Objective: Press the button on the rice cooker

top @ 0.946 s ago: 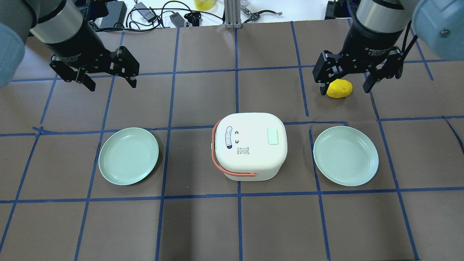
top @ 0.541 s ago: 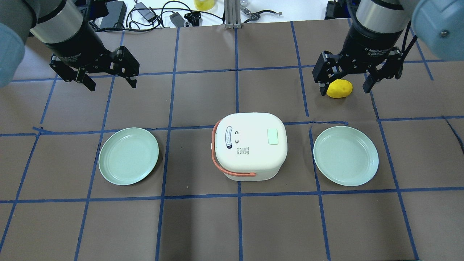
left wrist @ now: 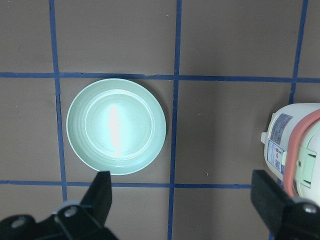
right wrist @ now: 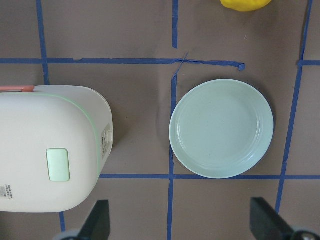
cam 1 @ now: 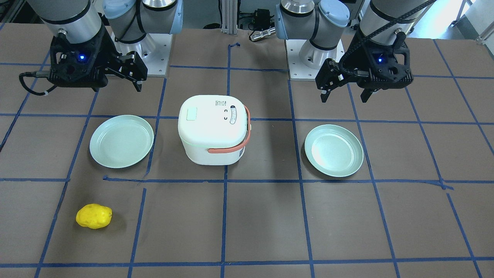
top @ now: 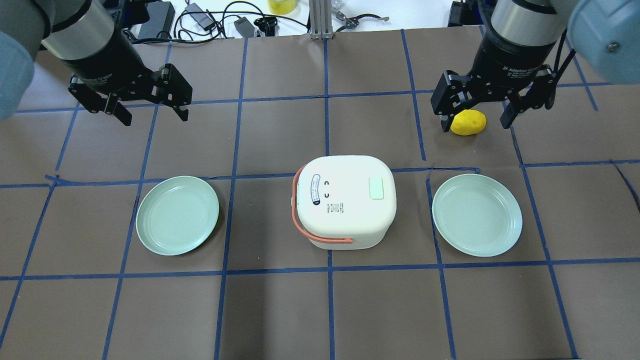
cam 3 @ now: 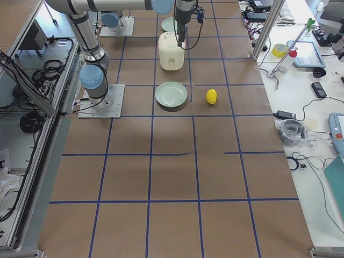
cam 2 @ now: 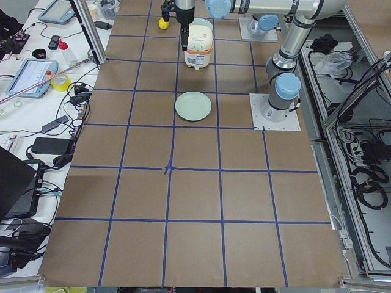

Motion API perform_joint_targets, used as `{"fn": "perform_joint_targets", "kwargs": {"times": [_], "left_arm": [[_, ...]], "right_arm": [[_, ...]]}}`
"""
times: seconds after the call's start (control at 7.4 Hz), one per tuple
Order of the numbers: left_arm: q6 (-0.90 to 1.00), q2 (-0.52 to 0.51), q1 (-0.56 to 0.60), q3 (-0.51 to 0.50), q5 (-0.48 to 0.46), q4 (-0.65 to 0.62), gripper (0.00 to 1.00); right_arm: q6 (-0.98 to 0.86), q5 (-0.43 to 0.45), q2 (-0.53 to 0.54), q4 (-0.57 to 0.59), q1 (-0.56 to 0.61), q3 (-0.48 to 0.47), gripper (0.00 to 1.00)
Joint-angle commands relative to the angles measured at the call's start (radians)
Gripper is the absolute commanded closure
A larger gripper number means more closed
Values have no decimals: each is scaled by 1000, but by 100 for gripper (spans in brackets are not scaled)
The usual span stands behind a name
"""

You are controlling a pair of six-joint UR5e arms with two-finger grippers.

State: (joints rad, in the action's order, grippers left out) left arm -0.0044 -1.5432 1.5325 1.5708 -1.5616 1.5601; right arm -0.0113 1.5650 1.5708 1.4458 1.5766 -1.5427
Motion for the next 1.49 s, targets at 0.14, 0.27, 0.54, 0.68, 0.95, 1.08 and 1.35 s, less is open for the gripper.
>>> {"fn": "perform_joint_targets", "kwargs": {"times": [0.14,0.27,0.54,0.68,0.95,1.08,1.35], "left_arm": [[1,0,0,0,0,0,0],[1,0,0,0,0,0,0],[0,0,0,0,0,0,0],[1,0,0,0,0,0,0],[1,0,0,0,0,0,0],[1,0,0,0,0,0,0],[1,0,0,0,0,0,0]], "right_arm": [[1,1,0,1,-1,-1,0],[1,1,0,1,-1,-1,0],[40,-6,0,8,3,-5,15],[48,-20,-3,15,3,-7,55],[86,-28,-5,10,14,-8,100],[105,-75,-9,11,32,-11,100],[148,-105,-41,28,97,-14,100]]}}
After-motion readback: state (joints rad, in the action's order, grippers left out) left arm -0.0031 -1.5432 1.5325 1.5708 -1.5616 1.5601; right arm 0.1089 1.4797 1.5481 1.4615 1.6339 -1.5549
